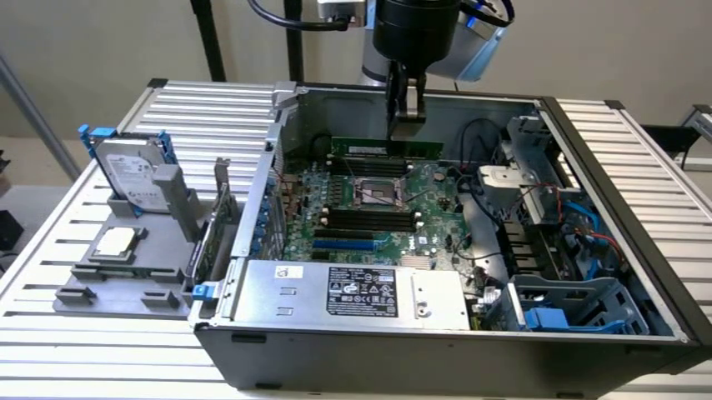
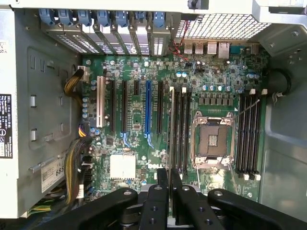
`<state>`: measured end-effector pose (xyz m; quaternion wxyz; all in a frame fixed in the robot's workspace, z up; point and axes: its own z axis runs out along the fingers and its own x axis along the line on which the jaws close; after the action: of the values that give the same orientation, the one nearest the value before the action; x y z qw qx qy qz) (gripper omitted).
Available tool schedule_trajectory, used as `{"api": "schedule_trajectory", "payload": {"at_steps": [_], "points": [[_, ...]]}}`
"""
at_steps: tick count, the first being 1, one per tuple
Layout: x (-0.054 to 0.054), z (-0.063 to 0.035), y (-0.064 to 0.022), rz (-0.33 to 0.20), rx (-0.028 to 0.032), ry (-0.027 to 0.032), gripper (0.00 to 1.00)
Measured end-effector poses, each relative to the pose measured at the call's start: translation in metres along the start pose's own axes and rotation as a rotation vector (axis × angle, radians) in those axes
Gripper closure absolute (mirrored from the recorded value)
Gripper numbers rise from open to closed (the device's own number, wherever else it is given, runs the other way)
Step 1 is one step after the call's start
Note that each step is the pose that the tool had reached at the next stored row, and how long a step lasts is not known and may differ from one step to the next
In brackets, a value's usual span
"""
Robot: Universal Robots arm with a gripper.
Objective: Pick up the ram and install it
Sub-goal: 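Insert the ram into the slot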
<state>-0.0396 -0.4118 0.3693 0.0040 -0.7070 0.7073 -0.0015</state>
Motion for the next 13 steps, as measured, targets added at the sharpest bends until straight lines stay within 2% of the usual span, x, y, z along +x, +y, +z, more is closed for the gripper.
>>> {"api": "schedule_trajectory", "payload": {"at_steps": [4, 13], "points": [[0.000, 0.0006, 0.0000, 0.000, 0.0001, -0.0002, 0.86], [0.000, 0.0166, 0.0059, 0.000, 0.0001, 0.0000, 0.86]]}}
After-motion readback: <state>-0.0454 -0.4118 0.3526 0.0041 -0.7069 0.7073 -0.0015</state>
